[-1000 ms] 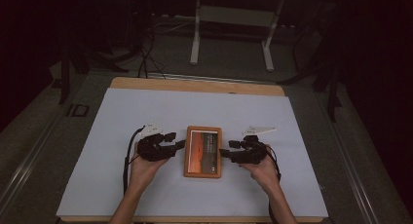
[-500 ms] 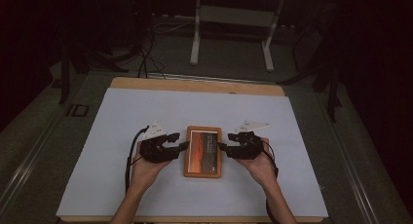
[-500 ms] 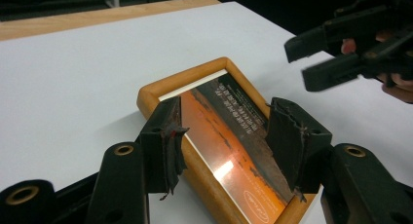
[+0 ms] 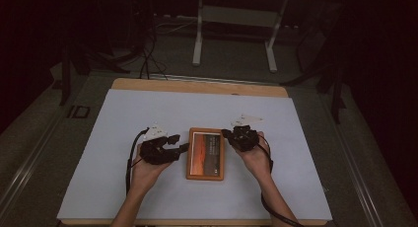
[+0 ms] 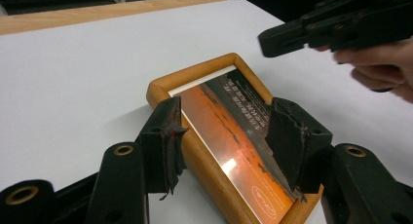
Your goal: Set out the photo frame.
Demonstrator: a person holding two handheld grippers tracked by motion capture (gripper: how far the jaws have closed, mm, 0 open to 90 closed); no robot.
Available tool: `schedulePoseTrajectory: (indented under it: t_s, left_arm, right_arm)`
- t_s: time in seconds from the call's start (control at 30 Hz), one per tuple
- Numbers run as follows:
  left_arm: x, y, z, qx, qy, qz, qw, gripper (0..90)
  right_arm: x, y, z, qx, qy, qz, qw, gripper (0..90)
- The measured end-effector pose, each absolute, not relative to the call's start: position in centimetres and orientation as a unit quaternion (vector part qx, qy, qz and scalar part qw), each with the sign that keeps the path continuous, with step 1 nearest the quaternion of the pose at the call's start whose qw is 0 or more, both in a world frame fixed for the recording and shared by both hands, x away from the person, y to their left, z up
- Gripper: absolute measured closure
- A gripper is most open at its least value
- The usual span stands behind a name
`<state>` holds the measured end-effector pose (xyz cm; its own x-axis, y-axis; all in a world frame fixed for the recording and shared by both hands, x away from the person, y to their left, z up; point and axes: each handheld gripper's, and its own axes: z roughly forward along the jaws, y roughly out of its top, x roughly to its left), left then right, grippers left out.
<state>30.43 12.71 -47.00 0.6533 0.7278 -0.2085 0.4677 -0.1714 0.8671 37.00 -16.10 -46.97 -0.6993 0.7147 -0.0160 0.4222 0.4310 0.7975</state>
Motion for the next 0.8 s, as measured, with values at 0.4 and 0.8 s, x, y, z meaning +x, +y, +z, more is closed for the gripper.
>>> schedulePoseTrajectory:
  t_s: [0.4, 0.8]
  left_arm:
    - [30.5, 12.7, -47.1, 0.758, 0.397, 0.117, 0.505, 48.8]
    - [30.7, 13.6, -47.1, 0.747, 0.41, 0.119, 0.51, 48.6]
  right_arm:
    - [38.6, -14.3, -48.9, 0.357, 0.826, 0.398, 0.179, 90.0]
    - [39.0, -14.7, -49.2, 0.364, 0.826, 0.396, 0.167, 90.0]
